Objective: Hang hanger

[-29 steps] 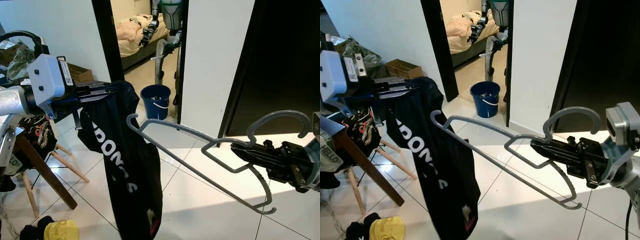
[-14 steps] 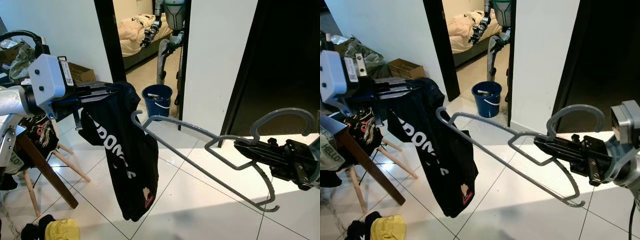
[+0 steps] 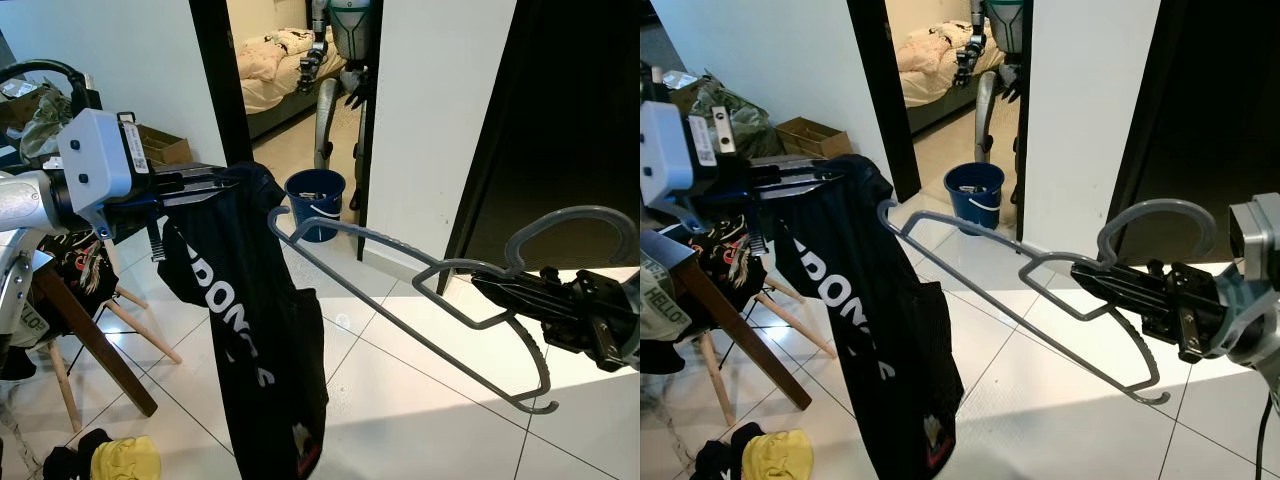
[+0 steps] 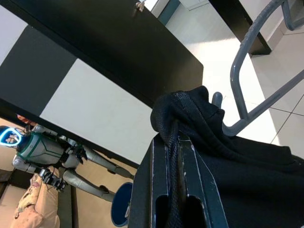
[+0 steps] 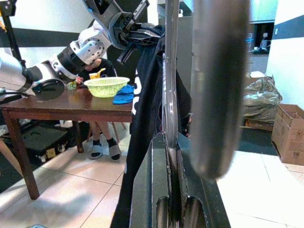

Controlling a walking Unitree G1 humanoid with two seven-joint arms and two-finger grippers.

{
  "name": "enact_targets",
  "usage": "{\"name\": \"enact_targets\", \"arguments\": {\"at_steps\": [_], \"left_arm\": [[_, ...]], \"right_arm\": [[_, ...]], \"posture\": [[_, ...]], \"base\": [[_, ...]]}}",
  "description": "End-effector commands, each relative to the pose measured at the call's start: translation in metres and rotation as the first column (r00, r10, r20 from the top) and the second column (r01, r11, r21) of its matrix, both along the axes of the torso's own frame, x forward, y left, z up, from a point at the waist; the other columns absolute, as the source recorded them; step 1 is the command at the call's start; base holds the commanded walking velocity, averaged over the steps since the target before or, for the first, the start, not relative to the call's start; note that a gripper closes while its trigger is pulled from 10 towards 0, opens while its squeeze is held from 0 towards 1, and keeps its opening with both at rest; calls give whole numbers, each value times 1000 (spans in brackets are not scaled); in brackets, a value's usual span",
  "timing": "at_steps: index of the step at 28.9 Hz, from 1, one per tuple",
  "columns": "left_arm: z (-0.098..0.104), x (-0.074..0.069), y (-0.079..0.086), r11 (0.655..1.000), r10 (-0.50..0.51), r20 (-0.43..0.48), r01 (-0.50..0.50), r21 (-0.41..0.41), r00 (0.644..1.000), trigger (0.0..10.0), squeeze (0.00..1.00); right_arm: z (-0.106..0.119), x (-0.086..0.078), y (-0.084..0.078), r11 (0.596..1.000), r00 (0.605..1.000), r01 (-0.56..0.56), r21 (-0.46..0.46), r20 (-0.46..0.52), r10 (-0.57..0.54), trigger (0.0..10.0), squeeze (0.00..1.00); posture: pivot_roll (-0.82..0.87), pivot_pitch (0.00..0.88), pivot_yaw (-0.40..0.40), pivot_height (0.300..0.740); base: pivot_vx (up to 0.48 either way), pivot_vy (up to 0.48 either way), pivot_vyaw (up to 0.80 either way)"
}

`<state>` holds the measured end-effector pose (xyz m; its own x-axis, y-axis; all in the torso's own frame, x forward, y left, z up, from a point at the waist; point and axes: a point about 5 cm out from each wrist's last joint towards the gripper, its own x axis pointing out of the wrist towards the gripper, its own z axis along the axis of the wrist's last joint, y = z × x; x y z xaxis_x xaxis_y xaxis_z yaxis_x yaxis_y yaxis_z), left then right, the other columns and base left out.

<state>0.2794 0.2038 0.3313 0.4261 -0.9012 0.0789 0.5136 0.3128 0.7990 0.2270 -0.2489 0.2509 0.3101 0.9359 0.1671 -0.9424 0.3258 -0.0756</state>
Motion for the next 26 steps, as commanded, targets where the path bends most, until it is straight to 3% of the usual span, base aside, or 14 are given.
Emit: {"name": "enact_targets", "arguments": {"at_steps": [1, 14, 26], "left_arm": [[5, -1, -5, 999, -31, 21, 31, -10, 999, 10000, 0], [6, -2, -6, 999, -37, 23, 37, -8, 999, 10000, 0], [6, -1, -6, 999, -39, 23, 39, -9, 999, 10000, 0]], "right_arm": [[2, 1, 4, 1000, 1000, -13, -4, 17, 13, 10000, 0], [4, 3, 0, 1000, 999, 13, 11, 30, -13, 10000, 0], [1, 4, 13, 999, 999, -43, 7, 23, 43, 10000, 0]], "posture": [[-33, 0, 90, 740], [-33, 0, 90, 740], [-34, 0, 91, 740]], "base": [[0, 0, 0], [0, 0, 0], [0, 0, 0]]}}
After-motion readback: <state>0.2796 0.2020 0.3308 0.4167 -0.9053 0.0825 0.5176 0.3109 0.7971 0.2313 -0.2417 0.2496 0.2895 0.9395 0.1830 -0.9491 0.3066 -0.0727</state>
